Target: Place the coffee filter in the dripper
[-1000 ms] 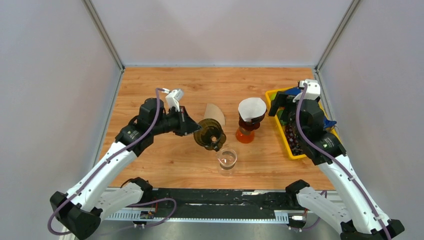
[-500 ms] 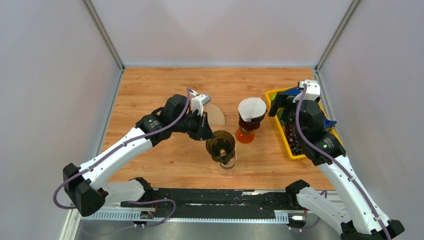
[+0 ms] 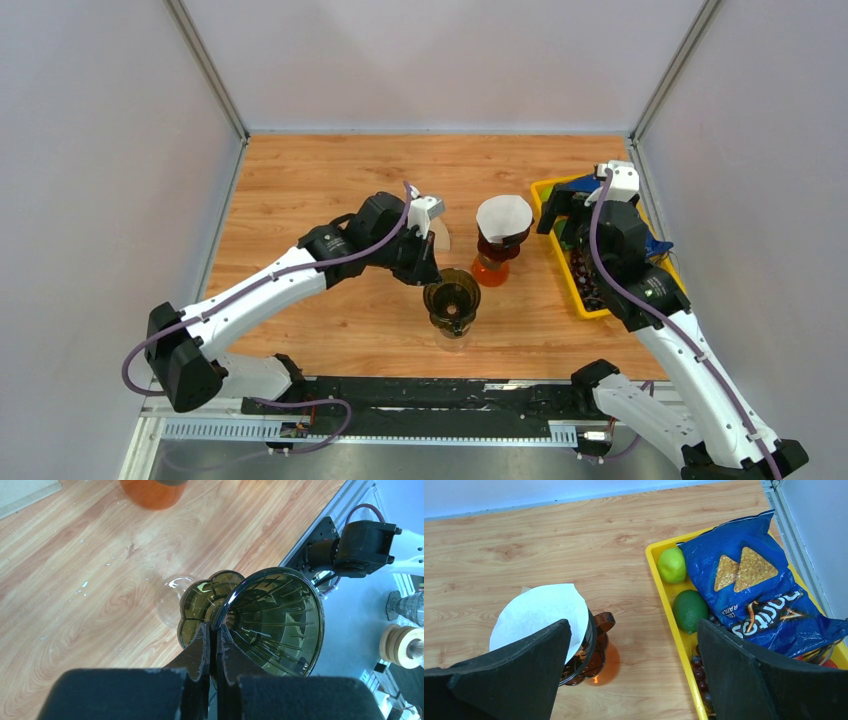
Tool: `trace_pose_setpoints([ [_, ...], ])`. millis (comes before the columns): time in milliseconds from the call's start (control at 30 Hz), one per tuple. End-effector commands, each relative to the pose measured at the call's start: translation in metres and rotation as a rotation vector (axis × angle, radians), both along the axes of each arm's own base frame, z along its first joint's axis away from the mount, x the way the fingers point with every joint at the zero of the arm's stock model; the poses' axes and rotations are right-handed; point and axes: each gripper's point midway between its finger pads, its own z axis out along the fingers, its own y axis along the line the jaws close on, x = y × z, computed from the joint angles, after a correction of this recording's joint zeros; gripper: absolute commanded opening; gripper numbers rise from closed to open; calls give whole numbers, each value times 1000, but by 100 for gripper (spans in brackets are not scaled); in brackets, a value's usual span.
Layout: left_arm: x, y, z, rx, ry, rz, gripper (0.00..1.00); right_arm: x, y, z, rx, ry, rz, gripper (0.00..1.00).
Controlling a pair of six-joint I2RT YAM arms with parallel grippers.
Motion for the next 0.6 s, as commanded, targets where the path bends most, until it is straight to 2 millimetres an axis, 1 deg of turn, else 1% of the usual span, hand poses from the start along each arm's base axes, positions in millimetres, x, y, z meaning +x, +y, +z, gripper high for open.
trace_pose_setpoints([
  [0, 5, -7, 17, -23, -49, -17, 1, 2, -2, 9, 6, -41, -9, 100],
  [100, 3, -9, 13, -15, -40, -25, 2, 2, -2, 9, 5, -41, -8, 100],
  [233, -2, -12, 13, -25, -28, -52, 3, 1, -3, 9, 5, -42, -9, 100],
  [267, -1, -10, 13, -15, -33, -42, 4, 1, -3, 10, 6, -44, -8, 100],
  [333, 1, -9, 11, -1, -38, -31, 8, 0, -3, 10, 7, -47, -9, 100],
  [533, -3, -14, 14, -28, -33, -59, 29, 0, -4, 11, 8, -49, -11, 100],
  [567, -4, -15, 15, -33, -34, -66, 31, 0, -4, 11, 7, -49, -12, 100],
])
